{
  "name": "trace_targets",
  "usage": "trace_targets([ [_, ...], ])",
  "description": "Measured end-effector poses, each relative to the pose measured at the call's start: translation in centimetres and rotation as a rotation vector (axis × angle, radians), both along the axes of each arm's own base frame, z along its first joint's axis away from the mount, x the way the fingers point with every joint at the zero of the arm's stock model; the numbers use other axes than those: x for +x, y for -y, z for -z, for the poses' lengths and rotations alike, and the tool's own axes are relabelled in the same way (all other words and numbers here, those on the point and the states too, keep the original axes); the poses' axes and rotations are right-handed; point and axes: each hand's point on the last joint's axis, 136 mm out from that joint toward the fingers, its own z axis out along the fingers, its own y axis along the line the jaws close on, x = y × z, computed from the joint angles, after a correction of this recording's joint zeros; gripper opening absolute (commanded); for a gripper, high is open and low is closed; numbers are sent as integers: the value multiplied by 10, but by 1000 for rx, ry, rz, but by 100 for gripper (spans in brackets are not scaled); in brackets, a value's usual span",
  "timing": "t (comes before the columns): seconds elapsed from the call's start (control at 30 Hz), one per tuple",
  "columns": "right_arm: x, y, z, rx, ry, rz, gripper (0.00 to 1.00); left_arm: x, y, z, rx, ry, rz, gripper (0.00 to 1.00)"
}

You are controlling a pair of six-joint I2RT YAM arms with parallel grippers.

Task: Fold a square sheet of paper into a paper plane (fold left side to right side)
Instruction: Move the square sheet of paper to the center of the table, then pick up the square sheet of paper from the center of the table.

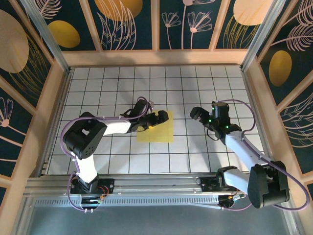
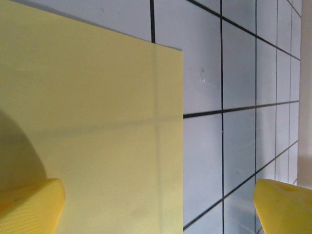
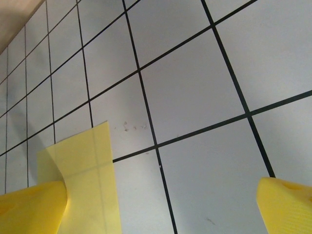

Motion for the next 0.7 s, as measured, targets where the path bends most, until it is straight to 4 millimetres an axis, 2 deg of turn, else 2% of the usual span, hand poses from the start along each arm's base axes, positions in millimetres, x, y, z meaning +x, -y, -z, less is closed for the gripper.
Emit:
trace_targets([
  [0.17, 7, -4, -2, -31, -9, -14, 99, -9, -2, -1, 26, -58, 4, 99],
  [0.33, 16, -26, -5, -76, -12, -89, 99, -9, -9, -27, 28, -24, -19, 97],
  [0.4, 20, -40, -5, -101, -15, -131, 99, -12, -16, -43, 18, 10, -34, 92],
  [0.47, 23, -55, -3, -131, -26, -170, 99, -19, -26, -49, 23, 31, -47, 81],
  [0.57, 26, -84, 5, -183, -51, -245, 99, -33, -47, -36, 84, 24, -67, 70],
  [0.7, 31, -123, 22, -255, -89, -338, 99, -51, -74, -3, 206, -32, -83, 56],
])
